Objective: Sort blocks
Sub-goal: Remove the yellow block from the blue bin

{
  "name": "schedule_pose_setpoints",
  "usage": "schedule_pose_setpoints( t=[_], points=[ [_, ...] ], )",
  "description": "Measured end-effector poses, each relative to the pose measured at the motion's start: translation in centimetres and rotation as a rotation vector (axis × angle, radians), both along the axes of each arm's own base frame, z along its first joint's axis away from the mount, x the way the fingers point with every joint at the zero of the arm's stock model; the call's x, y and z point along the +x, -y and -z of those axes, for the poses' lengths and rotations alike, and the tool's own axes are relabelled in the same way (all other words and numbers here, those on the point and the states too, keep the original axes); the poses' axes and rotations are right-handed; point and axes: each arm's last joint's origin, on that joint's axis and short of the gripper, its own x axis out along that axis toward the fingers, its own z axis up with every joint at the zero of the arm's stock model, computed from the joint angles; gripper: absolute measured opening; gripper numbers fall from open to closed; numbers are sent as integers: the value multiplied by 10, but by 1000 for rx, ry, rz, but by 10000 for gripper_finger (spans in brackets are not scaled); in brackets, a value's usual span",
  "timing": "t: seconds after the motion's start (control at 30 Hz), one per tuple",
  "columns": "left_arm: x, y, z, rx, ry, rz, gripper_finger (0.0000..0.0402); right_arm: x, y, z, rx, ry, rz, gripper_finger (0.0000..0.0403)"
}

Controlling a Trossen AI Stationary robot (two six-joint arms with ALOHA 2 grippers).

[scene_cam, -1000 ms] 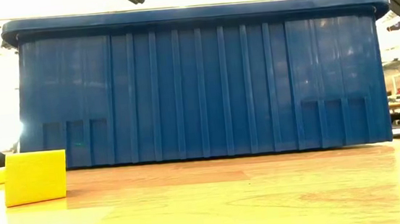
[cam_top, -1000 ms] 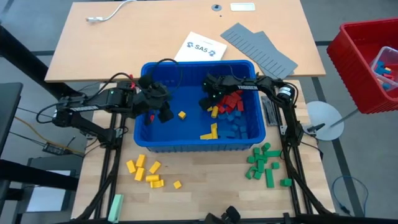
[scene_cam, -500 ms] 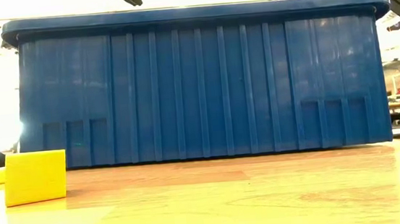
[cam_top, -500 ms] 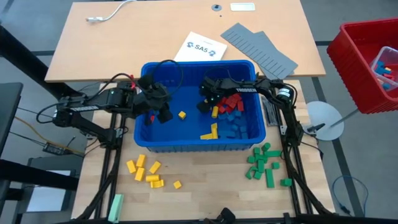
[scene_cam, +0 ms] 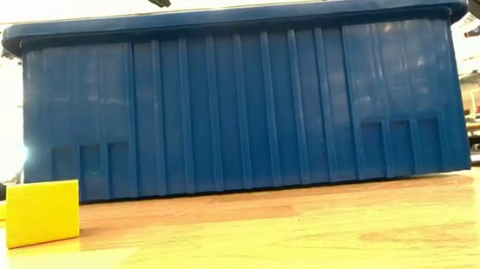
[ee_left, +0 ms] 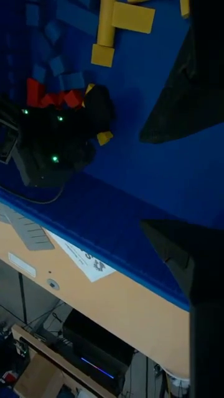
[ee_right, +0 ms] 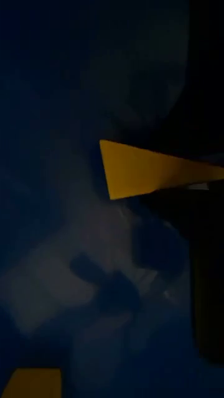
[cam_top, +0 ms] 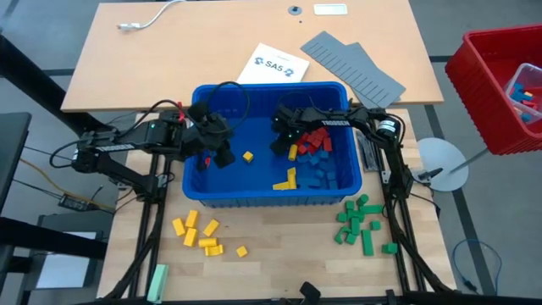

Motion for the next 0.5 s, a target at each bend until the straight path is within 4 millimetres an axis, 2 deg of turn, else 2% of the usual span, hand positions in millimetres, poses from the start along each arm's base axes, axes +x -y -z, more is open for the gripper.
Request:
schedule_pose_setpoints(
  t=[0.1, 0.23, 0.37, 0.5],
  points=[
    [-1, 0, 1, 0, -13, -1, 219, -2, -3, -15, -35, 17, -27, 43],
    [-4, 0, 1, -2, -31, -2, 219, -5, -20, -61, -134, 99, -59, 43],
    [-9, 0, 0, -2, -46, -6, 219, -12, -53, -116, -200, 236, -143, 46],
    [-17, 0, -5, -2, -2, -30, 219, -22, -100, -163, -205, 390, -313, 49]
  ],
)
